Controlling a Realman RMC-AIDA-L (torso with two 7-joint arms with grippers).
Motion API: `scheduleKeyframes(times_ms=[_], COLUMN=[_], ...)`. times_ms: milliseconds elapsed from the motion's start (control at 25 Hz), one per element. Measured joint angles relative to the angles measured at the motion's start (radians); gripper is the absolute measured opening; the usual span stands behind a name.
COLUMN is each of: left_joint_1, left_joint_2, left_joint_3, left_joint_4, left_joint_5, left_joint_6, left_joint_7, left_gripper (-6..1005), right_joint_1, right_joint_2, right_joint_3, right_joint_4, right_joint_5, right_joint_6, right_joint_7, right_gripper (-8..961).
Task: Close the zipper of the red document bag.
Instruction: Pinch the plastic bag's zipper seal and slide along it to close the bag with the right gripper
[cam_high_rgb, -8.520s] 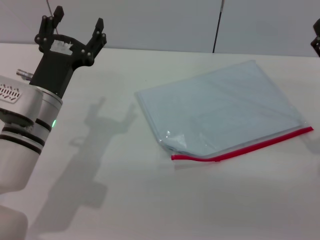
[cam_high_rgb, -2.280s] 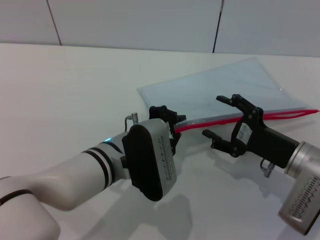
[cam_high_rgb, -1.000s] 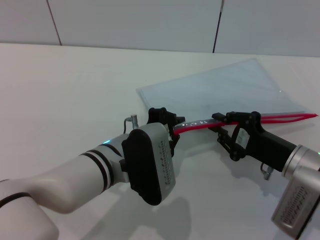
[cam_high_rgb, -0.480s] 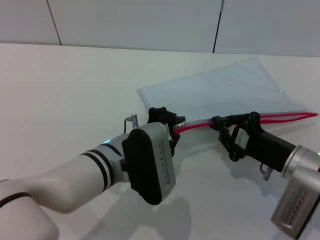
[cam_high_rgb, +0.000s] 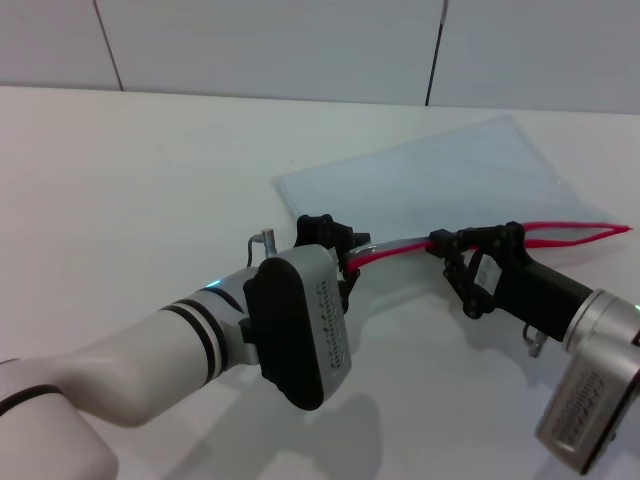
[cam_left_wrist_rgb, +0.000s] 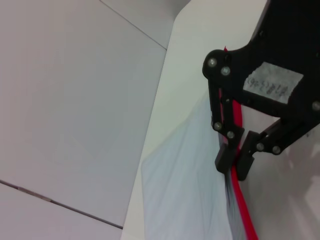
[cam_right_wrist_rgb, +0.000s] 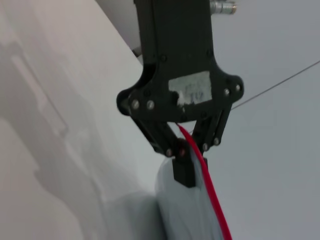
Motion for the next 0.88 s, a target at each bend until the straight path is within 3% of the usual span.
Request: scheduleKeyframes(times_ms=[160,440,720,880], left_joint_1=[0.001,0.003,-0.001,-0.003], left_joint_2=[0.000,0.000,0.000,0.000], left_joint_3=[0.000,0.000,0.002,0.002], left_joint_4=[0.000,0.000,-0.002,-0.005], left_joint_5=[0.000,0.000,0.000,-0.002], left_joint_6=[0.000,0.000,-0.001,0.001], left_joint_7=[0.000,0.000,-0.007,-0.009], left_gripper=[54,53,53,50], right_joint_1=[-0.008,-0.054,-0.054,-0.043], right_joint_2=[0.000,-0.001,0.000,0.000], right_joint_3=[0.062,0.332,0.452,0.469], right_joint_4=[-0.007,-0.010,-0.003,0.022], right_joint_5=[0.000,0.050,0.350,0.489], right_joint_6=[0.034,0.111,0.118,0.114], right_joint_7=[-0.010,-0.180,-0.346,-0.423], right_gripper=[63,63,65,77])
